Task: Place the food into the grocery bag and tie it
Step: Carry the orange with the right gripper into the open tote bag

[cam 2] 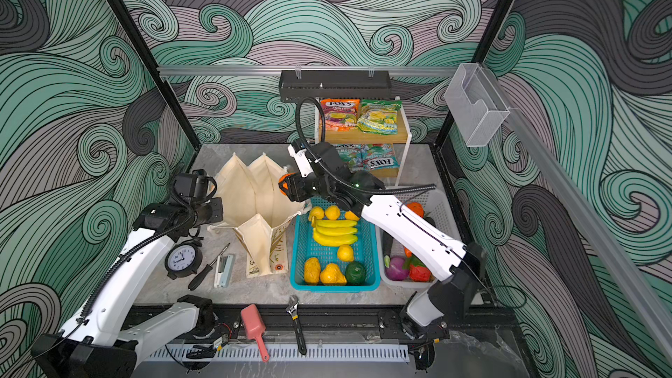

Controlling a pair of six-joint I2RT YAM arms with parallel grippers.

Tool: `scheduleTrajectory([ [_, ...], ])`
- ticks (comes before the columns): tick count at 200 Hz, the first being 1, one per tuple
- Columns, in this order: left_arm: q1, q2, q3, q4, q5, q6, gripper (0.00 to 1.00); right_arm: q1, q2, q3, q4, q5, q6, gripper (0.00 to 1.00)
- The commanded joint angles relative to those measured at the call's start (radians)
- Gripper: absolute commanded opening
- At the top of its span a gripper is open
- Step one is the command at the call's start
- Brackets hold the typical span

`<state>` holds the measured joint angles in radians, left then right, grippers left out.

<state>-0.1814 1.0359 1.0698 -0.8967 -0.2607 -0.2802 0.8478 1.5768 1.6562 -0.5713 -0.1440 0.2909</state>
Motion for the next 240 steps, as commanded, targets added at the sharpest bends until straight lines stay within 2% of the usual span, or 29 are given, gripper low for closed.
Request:
scheduleTrajectory([
  [1,0.007,-0.011,-0.007,0.008,0.029,0.009,0.00,0.027,0.087,0.100,-0.044,-0.060,-0.014,0.55],
  [42,0.007,-0.022,-0.008,0.015,0.049,0.013,0.00,0.076,0.324,0.330,-0.119,-0.065,-0.038,0.54],
  [86,0.008,-0.033,-0.016,0.042,0.141,0.021,0.00,0.138,0.529,0.512,-0.176,-0.025,-0.086,0.53],
  [146,0.007,-0.046,-0.014,0.041,0.138,0.020,0.00,0.149,0.701,0.604,-0.239,-0.006,-0.049,0.53],
  [240,0.007,-0.061,-0.014,0.040,0.100,0.013,0.00,0.136,0.891,0.667,-0.242,0.167,-0.047,0.53],
])
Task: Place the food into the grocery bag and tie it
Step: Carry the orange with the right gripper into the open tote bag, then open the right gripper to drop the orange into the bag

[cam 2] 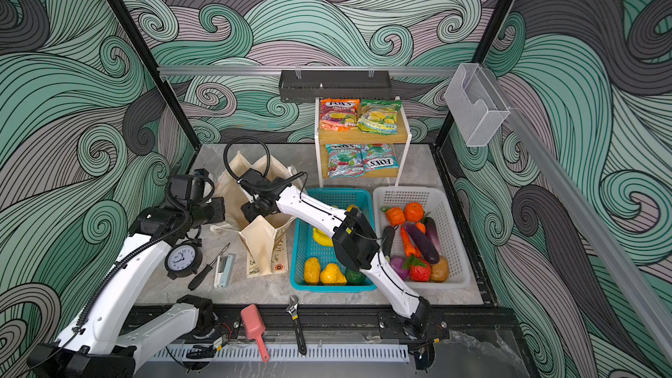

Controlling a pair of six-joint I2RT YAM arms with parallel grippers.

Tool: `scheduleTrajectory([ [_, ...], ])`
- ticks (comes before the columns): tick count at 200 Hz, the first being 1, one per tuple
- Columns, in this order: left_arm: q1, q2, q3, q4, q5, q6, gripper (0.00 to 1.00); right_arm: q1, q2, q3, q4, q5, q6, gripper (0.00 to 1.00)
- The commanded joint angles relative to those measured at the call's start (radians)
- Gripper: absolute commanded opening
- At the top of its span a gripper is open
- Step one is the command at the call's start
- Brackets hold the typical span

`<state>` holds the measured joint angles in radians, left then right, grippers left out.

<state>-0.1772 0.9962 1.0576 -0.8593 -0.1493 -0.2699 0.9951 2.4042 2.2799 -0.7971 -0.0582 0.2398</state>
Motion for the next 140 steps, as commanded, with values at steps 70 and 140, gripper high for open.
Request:
scheduleTrajectory([
  [70,0.003,-0.028,-0.005,-0.002,-0.073,-0.001,0.00,-0.042,0.198,0.104,-0.019,0.153,0.022,0.53],
  [140,0.002,-0.028,-0.005,-0.004,-0.103,-0.005,0.00,-0.053,0.173,0.076,-0.037,0.033,0.017,0.87],
])
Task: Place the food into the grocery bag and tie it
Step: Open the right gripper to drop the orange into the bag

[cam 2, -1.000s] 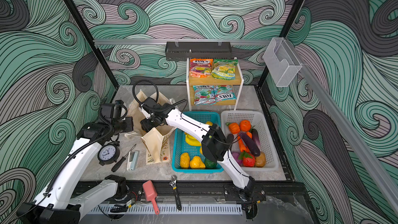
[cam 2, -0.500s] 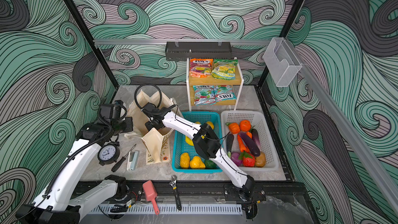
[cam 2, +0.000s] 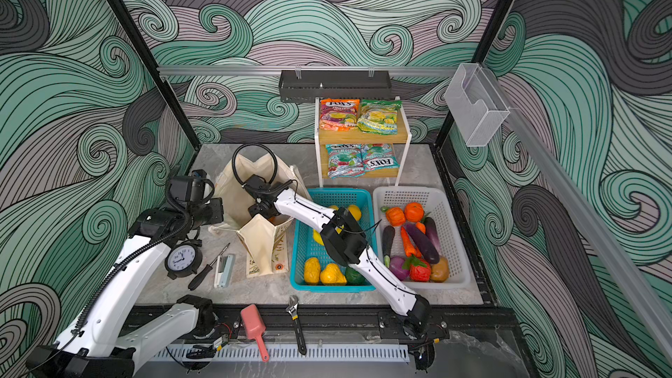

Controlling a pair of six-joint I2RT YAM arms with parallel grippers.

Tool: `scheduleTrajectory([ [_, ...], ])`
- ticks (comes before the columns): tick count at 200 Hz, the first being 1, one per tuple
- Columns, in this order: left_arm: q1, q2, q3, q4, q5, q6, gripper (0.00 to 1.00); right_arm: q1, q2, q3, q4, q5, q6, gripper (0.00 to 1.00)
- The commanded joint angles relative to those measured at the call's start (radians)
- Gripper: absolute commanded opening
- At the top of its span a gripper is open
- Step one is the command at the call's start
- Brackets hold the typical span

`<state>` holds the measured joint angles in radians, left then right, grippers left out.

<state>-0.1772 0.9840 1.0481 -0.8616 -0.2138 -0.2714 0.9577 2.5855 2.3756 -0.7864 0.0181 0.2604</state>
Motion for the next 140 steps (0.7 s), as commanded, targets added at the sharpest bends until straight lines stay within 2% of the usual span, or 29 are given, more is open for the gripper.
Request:
scheduleTrajectory([
  [1,0.002,-0.015,0.004,-0.002,-0.039,-0.004,0.00,-0.016,-0.011,-0.020,-0.048,-0.044,-0.004,0.88],
  [29,0.003,-0.018,0.005,-0.001,-0.040,-0.005,0.00,-0.012,-0.100,-0.022,-0.050,-0.035,-0.021,0.99],
  [73,0.002,-0.025,0.004,-0.003,-0.068,-0.009,0.00,-0.002,-0.269,-0.048,-0.051,-0.174,-0.020,1.00],
  [103,0.002,-0.029,0.004,-0.001,-0.065,-0.007,0.00,0.026,-0.404,-0.127,-0.046,-0.105,-0.016,1.00],
  [140,0.002,-0.032,0.004,-0.003,-0.060,-0.006,0.00,0.045,-0.587,-0.222,-0.023,-0.086,0.002,1.00],
])
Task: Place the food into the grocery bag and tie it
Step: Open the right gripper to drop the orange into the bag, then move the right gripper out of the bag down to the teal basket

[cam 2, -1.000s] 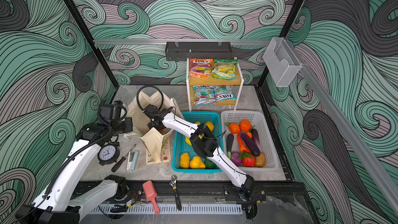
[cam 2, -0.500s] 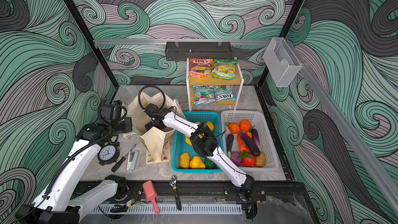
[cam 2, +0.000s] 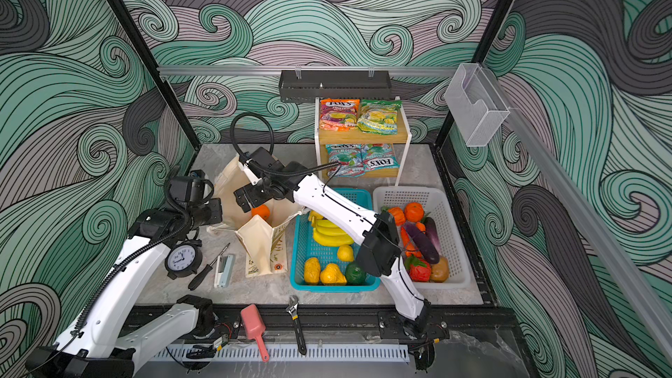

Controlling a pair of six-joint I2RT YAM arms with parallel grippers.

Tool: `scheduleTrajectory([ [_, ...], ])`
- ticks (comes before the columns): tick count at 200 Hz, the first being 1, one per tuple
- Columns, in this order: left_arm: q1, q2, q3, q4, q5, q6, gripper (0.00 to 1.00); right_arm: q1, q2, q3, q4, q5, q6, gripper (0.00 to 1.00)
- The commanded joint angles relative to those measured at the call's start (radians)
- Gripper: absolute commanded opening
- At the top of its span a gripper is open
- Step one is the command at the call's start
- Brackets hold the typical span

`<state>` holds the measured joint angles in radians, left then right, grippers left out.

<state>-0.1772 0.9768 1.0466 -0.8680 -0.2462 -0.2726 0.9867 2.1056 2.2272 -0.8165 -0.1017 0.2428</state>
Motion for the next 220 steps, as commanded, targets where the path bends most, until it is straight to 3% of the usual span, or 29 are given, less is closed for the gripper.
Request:
scheduleTrajectory([
  [1,0.003,-0.026,0.006,0.004,-0.028,-0.005,0.00,0.015,-0.113,-0.079,0.010,0.036,0.021,1.00],
  [37,0.002,-0.035,0.005,0.007,-0.030,-0.001,0.00,0.020,-0.352,-0.305,0.121,0.118,0.060,1.00],
  [103,0.003,-0.036,0.006,0.007,-0.017,-0.002,0.00,0.016,-0.795,-0.775,0.326,0.461,0.082,1.00],
  [127,0.003,-0.037,0.004,0.008,-0.021,-0.003,0.00,-0.006,-0.917,-0.918,0.387,0.460,0.105,0.99],
  [146,0.004,-0.038,0.005,0.006,-0.024,-0.003,0.00,-0.059,-0.984,-1.009,0.391,0.360,0.159,1.00],
  [206,0.002,-0.039,0.005,0.004,-0.040,-0.004,0.00,-0.162,-1.220,-1.366,0.439,0.474,0.667,1.00],
  [220,0.002,-0.039,0.004,0.002,-0.048,-0.003,0.00,-0.178,-1.262,-1.433,0.439,0.459,0.732,1.00],
])
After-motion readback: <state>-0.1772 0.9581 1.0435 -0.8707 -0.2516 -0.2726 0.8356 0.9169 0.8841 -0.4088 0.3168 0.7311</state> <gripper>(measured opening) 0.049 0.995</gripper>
